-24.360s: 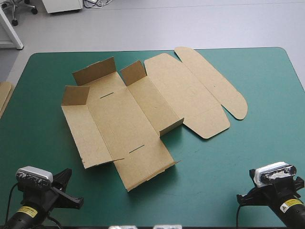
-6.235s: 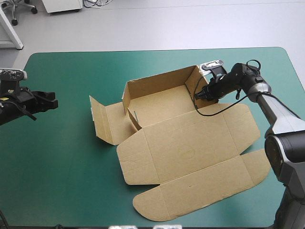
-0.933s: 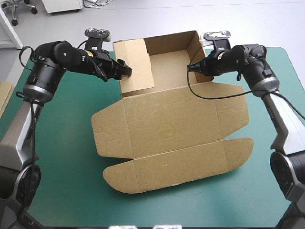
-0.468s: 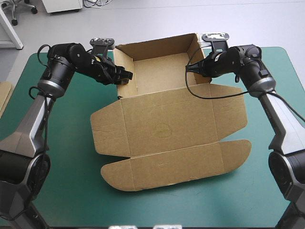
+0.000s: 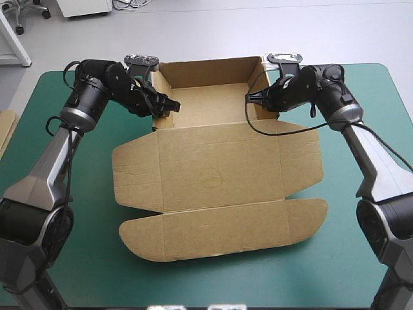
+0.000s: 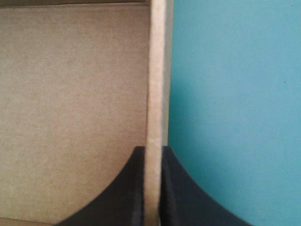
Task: Fold the box
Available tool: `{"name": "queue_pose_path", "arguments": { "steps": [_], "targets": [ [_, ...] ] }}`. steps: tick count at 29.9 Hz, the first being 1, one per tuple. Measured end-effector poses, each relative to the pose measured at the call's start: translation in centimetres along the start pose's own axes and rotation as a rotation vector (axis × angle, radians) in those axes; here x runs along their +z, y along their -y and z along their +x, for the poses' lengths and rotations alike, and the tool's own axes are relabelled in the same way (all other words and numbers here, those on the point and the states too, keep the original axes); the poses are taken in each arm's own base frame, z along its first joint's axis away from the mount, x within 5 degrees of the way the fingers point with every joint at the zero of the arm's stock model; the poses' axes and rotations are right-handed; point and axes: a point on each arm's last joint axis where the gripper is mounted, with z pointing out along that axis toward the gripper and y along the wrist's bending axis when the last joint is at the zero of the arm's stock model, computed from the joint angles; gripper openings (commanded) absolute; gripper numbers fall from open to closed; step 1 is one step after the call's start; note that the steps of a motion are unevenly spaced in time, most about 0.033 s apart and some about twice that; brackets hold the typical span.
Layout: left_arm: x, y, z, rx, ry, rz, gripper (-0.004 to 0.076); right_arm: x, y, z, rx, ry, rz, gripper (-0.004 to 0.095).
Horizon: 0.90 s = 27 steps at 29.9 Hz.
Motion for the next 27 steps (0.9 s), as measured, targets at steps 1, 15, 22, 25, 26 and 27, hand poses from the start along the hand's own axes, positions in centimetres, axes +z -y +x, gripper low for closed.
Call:
{"name": "queue_pose_path", "arguments": {
  "steps": [1,15,22,25,26,27],
  "targets": [
    [0.2,-0.1,0.0,-0.001,-0.011,-0.010,0.0193,0.3,-0.1,0.1,0.001,-0.007,0.000,0.0003],
    [5.1,-0.8,-0.3,-0.012,-0.106,-0.108,-0.0010,1.5,-1.2,1.0,-0.005,-0.057,0.058,0.0003],
    [6.1,0.8,-0.5,0.076,-0.088,-0.167,-0.0010,2.6,-0.7,1.3,-0.016,-0.087,0.086,0.0003],
    [6.1,0.8,-0.6,0.081,-0.082,-0.188,-0.0010,3.4,-0.6,1.4,-0.013,-0.099,0.087,0.0002],
    [6.2,0.7,-0.6,0.085,-0.082,-0.195,-0.0010,3.7,-0.6,1.5,-0.009,-0.103,0.083,0.0002],
    [6.3,0.6,-0.6,0.089,-0.084,-0.203,-0.0010,4.0,-0.5,1.5,-0.006,-0.105,0.080,0.0002]
  ]
}}
